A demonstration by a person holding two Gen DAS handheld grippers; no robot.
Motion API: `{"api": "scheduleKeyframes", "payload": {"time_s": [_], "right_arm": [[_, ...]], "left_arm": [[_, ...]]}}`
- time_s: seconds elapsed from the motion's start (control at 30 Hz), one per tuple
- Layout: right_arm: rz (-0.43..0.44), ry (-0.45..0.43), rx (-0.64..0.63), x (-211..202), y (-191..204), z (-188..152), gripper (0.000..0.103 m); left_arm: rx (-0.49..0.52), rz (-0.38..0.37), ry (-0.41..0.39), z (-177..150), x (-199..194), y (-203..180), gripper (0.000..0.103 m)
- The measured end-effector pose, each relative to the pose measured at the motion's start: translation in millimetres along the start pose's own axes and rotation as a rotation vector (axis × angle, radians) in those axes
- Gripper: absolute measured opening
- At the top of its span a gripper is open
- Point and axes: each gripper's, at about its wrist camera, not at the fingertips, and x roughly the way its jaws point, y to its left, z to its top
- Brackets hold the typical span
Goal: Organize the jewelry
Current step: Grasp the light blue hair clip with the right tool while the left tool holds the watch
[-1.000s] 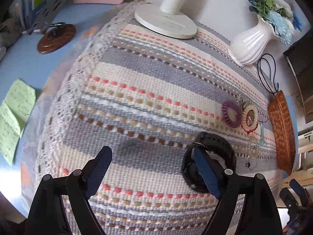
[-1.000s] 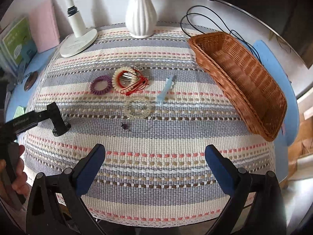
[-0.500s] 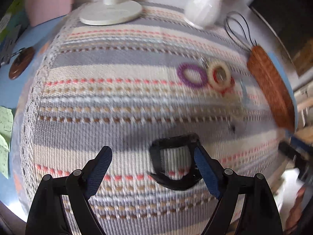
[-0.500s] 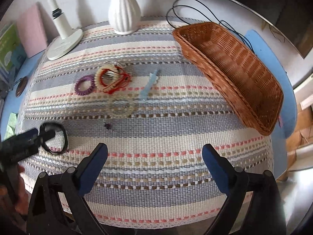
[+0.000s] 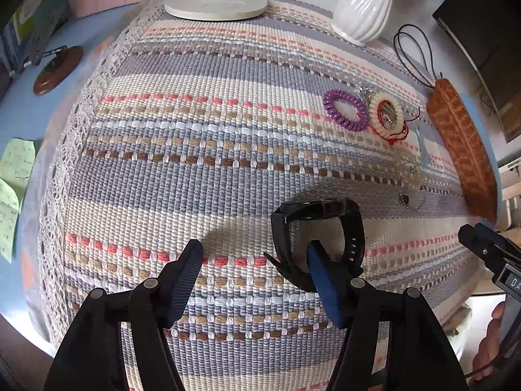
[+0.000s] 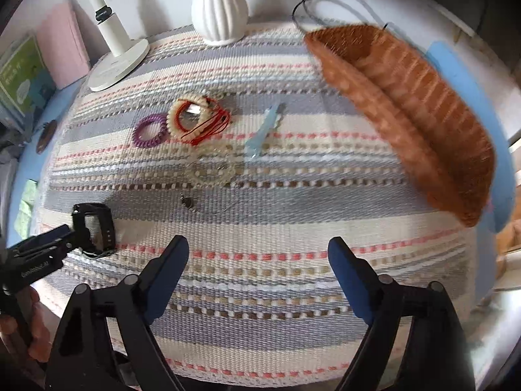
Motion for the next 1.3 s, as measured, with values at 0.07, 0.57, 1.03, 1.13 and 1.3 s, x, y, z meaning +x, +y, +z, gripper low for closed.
{"api": "scheduleKeyframes", "payload": {"time_s": [0.07,0.57,1.03,1.13,1.3], "right_arm": [[0.065,0.02,0.016,7,-5,0,0.069],[0.124,-0.04,0.071,29,-32,63,0.04],[-0.067,-0.011,-0.047,79,15,92,0.013],[-0.052,0.001,-0.04,78,11,93,0.013],[0.001,0.021,-0.025,68,-4,90,0.013]], "left_arm": [[-0.004,0.014,-0.001,1,3,-9,0.055],[-0.006,-0.027,-0.043,12,4,-24,0.012],[-0.006,0.003,0.003,13,14,-26,0.022],[0.022,0.044,-0.013,15,16,-36,0.018],[-0.01,-0.03,-0.027,22,14,-38,0.009]]}}
